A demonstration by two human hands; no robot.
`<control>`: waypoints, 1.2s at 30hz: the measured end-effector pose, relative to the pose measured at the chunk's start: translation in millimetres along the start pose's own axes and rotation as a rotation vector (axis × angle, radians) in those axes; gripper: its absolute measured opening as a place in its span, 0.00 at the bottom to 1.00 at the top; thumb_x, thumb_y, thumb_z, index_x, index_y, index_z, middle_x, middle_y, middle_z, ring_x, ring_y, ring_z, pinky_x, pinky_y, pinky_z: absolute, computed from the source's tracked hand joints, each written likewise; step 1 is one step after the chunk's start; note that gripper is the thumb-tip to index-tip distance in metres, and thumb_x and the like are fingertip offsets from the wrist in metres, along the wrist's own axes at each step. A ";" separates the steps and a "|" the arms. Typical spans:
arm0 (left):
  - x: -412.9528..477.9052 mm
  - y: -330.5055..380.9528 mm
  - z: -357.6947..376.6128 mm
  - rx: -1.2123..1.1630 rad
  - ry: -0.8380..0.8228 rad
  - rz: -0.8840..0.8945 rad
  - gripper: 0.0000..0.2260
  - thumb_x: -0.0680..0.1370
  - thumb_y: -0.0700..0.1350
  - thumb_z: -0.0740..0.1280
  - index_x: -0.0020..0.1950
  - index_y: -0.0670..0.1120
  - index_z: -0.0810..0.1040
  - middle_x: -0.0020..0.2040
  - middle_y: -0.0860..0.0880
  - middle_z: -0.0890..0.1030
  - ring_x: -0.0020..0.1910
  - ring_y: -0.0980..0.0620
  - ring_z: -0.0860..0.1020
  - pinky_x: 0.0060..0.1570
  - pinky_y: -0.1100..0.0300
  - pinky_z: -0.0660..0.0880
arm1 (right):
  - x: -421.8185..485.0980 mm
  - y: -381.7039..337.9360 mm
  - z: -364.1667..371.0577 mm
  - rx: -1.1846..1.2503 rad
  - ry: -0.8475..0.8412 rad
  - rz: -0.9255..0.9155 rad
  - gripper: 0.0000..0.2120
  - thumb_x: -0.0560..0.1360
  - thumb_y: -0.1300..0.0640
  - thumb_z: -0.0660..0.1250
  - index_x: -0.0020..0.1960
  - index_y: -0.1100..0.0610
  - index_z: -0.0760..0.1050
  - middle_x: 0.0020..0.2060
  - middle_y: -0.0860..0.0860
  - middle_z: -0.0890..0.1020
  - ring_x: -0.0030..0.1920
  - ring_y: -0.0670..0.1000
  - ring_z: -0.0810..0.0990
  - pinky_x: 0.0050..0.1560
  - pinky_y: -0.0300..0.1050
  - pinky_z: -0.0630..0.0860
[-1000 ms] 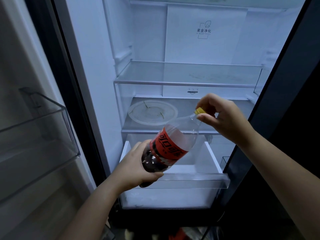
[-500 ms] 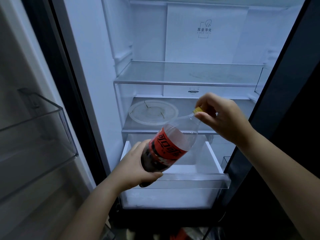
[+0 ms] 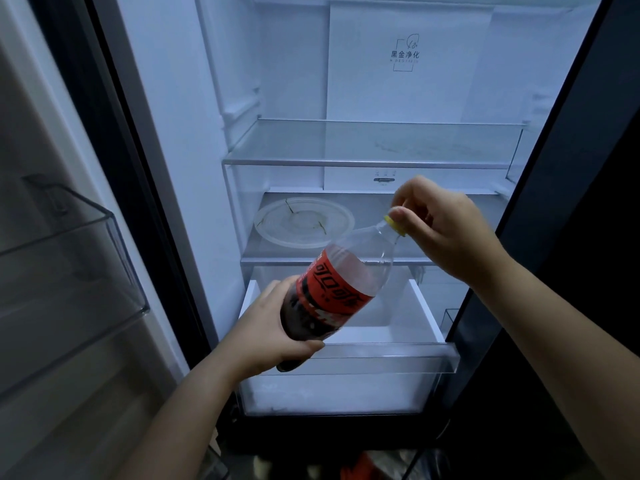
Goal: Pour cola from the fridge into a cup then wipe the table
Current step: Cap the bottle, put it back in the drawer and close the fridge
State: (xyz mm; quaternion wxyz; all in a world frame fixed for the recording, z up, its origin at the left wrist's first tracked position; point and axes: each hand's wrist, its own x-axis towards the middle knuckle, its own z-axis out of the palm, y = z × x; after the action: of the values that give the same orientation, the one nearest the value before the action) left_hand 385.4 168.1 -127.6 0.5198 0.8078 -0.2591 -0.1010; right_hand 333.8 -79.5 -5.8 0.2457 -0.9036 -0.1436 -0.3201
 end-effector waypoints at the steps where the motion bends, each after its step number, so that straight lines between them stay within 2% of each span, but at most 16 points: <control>1: -0.1 -0.5 -0.2 -0.009 -0.007 -0.001 0.32 0.59 0.46 0.75 0.59 0.63 0.71 0.51 0.50 0.74 0.31 0.53 0.76 0.29 0.59 0.72 | 0.7 1.4 -1.0 0.027 -0.022 -0.026 0.15 0.76 0.43 0.62 0.45 0.55 0.72 0.31 0.49 0.78 0.30 0.49 0.73 0.32 0.41 0.68; 3: -0.8 -0.8 -1.3 -0.004 -0.015 0.001 0.31 0.59 0.45 0.75 0.59 0.61 0.71 0.51 0.51 0.74 0.32 0.52 0.76 0.29 0.59 0.73 | 2.6 3.1 -2.6 0.021 -0.065 -0.050 0.16 0.75 0.42 0.63 0.46 0.56 0.72 0.31 0.52 0.77 0.31 0.51 0.72 0.34 0.43 0.68; 7: -3.3 0.7 -3.6 0.078 0.006 0.022 0.33 0.58 0.49 0.76 0.60 0.66 0.70 0.50 0.62 0.72 0.39 0.57 0.78 0.29 0.65 0.73 | 5.3 1.2 -0.8 -0.071 -0.090 -0.012 0.11 0.76 0.48 0.63 0.40 0.53 0.68 0.27 0.48 0.73 0.29 0.49 0.69 0.32 0.41 0.65; 10: -2.7 -0.2 -1.9 0.069 0.002 0.014 0.33 0.58 0.49 0.75 0.60 0.65 0.70 0.52 0.58 0.73 0.37 0.53 0.77 0.28 0.63 0.72 | 6.2 -2.4 3.7 -0.139 -0.039 0.150 0.14 0.76 0.49 0.58 0.35 0.55 0.62 0.25 0.51 0.74 0.28 0.50 0.68 0.31 0.45 0.64; 12: -2.4 0.0 -1.4 0.037 -0.012 0.006 0.32 0.59 0.47 0.75 0.59 0.63 0.71 0.53 0.55 0.72 0.34 0.50 0.77 0.26 0.59 0.72 | 5.7 -4.7 6.7 -0.187 0.013 0.216 0.16 0.75 0.48 0.57 0.35 0.57 0.63 0.27 0.54 0.76 0.29 0.53 0.70 0.30 0.46 0.66; 14: -2.8 0.8 -3.0 0.043 -0.001 0.012 0.31 0.58 0.47 0.75 0.59 0.64 0.71 0.52 0.55 0.73 0.36 0.50 0.78 0.25 0.54 0.74 | 4.2 -7.7 6.8 -0.181 0.050 0.152 0.18 0.76 0.43 0.58 0.36 0.56 0.68 0.26 0.51 0.77 0.29 0.52 0.73 0.32 0.46 0.69; 17: -4.3 0.8 -5.3 0.051 0.017 0.011 0.32 0.58 0.48 0.75 0.59 0.65 0.71 0.52 0.55 0.74 0.41 0.53 0.80 0.33 0.47 0.80 | 3.2 -10.2 4.7 -0.142 -0.011 0.007 0.19 0.75 0.39 0.58 0.44 0.56 0.72 0.28 0.49 0.75 0.29 0.51 0.71 0.32 0.46 0.67; 18: -4.4 0.6 -5.2 0.051 0.016 0.005 0.32 0.58 0.48 0.75 0.59 0.65 0.71 0.52 0.55 0.74 0.41 0.53 0.80 0.33 0.48 0.80 | 2.6 -8.9 4.5 -0.143 -0.022 -0.025 0.18 0.75 0.41 0.59 0.45 0.57 0.72 0.29 0.49 0.74 0.29 0.52 0.70 0.32 0.46 0.67; 21: -3.3 0.4 -3.4 0.007 -0.003 -0.005 0.31 0.59 0.45 0.75 0.59 0.64 0.72 0.53 0.53 0.73 0.33 0.49 0.77 0.25 0.52 0.76 | 1.3 -4.3 4.3 -0.181 0.023 -0.031 0.12 0.77 0.49 0.64 0.41 0.56 0.69 0.26 0.49 0.71 0.29 0.53 0.68 0.32 0.48 0.68; 23: -3.0 1.0 -3.0 0.010 -0.018 -0.005 0.30 0.59 0.45 0.75 0.59 0.62 0.72 0.53 0.51 0.73 0.32 0.49 0.76 0.25 0.54 0.74 | 0.7 -4.2 5.0 -0.206 0.019 0.018 0.12 0.76 0.49 0.61 0.39 0.55 0.66 0.24 0.48 0.69 0.27 0.52 0.67 0.31 0.48 0.68; 25: -4.0 2.9 -2.8 0.041 -0.013 -0.003 0.31 0.59 0.47 0.75 0.58 0.64 0.72 0.52 0.55 0.73 0.33 0.50 0.76 0.26 0.58 0.73 | -0.7 -4.9 4.9 -0.258 0.020 0.042 0.12 0.76 0.47 0.58 0.39 0.55 0.66 0.24 0.47 0.68 0.27 0.51 0.68 0.31 0.48 0.67; 27: -3.7 5.4 -3.1 0.124 0.029 0.012 0.32 0.58 0.50 0.75 0.59 0.67 0.70 0.51 0.62 0.71 0.35 0.53 0.77 0.25 0.61 0.72 | -5.7 -5.3 3.6 -0.350 0.053 -0.018 0.13 0.77 0.49 0.57 0.42 0.58 0.71 0.30 0.49 0.74 0.32 0.54 0.73 0.34 0.48 0.69; 29: -1.3 7.2 -4.2 0.246 0.068 0.039 0.35 0.57 0.53 0.75 0.61 0.68 0.67 0.53 0.64 0.71 0.38 0.54 0.76 0.27 0.61 0.71 | -14.1 -3.5 1.4 -0.447 0.048 -0.171 0.13 0.78 0.51 0.59 0.52 0.60 0.76 0.45 0.55 0.80 0.45 0.57 0.77 0.44 0.50 0.72; 32: 3.6 7.6 -7.6 0.362 0.104 0.060 0.38 0.56 0.56 0.75 0.63 0.65 0.65 0.56 0.65 0.71 0.42 0.54 0.76 0.36 0.58 0.74 | -31.1 3.2 1.5 -0.508 -0.158 -0.343 0.25 0.76 0.41 0.61 0.67 0.56 0.71 0.63 0.54 0.76 0.63 0.56 0.73 0.62 0.51 0.68; 34: 7.5 8.7 -10.0 0.436 0.101 0.084 0.35 0.57 0.58 0.73 0.61 0.65 0.66 0.55 0.65 0.72 0.47 0.57 0.77 0.42 0.57 0.76 | -44.1 7.3 8.5 -0.536 -0.302 -0.323 0.33 0.72 0.36 0.61 0.71 0.54 0.66 0.68 0.53 0.72 0.69 0.55 0.69 0.70 0.54 0.61; 36: 12.7 8.7 -9.9 0.553 0.040 0.115 0.37 0.57 0.60 0.72 0.65 0.64 0.66 0.58 0.65 0.72 0.55 0.58 0.75 0.52 0.54 0.75 | -57.5 13.0 19.2 -0.610 -0.361 -0.255 0.38 0.69 0.34 0.62 0.73 0.54 0.63 0.69 0.53 0.71 0.70 0.55 0.68 0.72 0.60 0.55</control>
State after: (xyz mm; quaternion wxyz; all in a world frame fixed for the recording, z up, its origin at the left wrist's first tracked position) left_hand 397.8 166.4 -114.2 0.2897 0.9046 -0.3119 0.0192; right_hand 305.6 -85.9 -60.6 -0.1058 -0.9521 -0.1940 -0.2116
